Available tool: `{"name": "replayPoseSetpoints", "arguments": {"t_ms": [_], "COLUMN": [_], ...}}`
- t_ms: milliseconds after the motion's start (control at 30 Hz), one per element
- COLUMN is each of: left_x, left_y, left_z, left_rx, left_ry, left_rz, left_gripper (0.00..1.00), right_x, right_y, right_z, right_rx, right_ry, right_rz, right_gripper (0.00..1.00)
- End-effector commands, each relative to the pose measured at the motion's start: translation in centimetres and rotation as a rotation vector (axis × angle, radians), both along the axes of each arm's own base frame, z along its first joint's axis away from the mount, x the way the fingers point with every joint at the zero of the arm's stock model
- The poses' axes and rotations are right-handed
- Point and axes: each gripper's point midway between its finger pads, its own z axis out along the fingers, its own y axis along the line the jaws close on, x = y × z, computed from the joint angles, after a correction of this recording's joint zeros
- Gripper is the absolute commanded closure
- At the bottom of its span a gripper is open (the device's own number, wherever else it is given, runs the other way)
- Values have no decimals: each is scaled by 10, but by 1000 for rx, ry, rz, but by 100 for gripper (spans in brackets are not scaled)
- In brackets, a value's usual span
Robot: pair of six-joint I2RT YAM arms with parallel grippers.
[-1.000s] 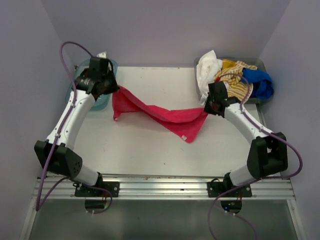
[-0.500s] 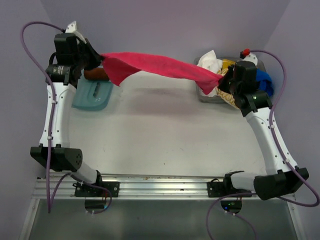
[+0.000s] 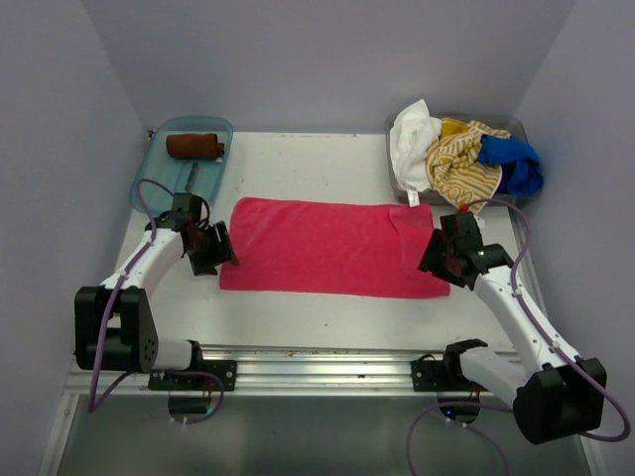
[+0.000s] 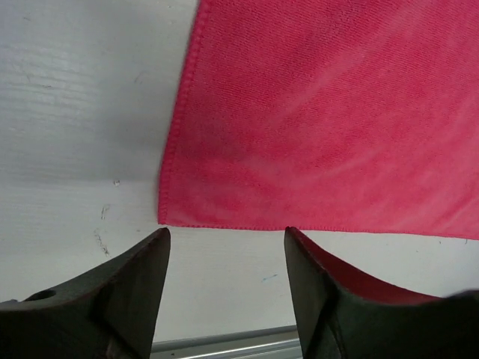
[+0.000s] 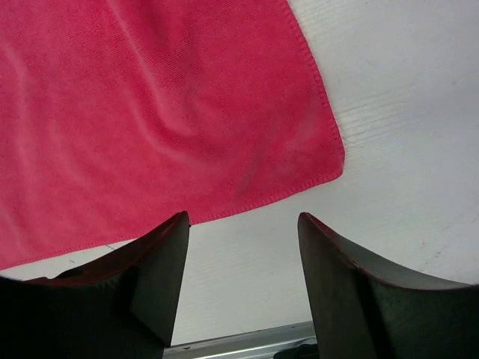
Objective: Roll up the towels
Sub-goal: Flatten the towel
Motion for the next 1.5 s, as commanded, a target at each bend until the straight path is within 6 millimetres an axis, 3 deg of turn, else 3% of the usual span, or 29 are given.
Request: {"name": "replayPoseSetpoints", "arguments": {"t_ms": [0, 133, 167, 200, 367, 500, 733, 1167, 1467], "left_x": [9, 9, 6, 3, -12, -17, -31, -32, -25], "left_y": [8, 22, 24, 30, 22, 30, 25, 13, 20], "left_z": [3, 6, 4, 2, -20, -27, -45, -58, -60], "left_rx": [48, 106, 112, 141, 69, 97, 93, 99, 146], "left_ry": [-42, -46, -34, -28, -12, -33, 0, 21, 6], "left_rz": [-5, 84, 132, 169, 296, 365, 352, 314, 335], "left_gripper": [33, 34, 26, 26, 39, 45, 44, 51, 53], "right_x": [5, 14, 16, 17, 15, 14, 16, 17, 14], "right_y": [-3, -1, 0, 1, 8, 11, 14, 17, 18], "right_z": [12, 28, 31, 31, 24, 22, 18, 23, 20], "right_rx": [-3, 0, 4, 10, 46, 60, 68, 81, 85], "right_ry": [-42, -86, -94, -96, -85, -81, -76, -86, -79], "right_rz": [-21, -11, -7, -4, 12, 20, 39, 43, 52], "right_gripper": [36, 36, 35, 35, 35, 35, 35, 35, 35]}}
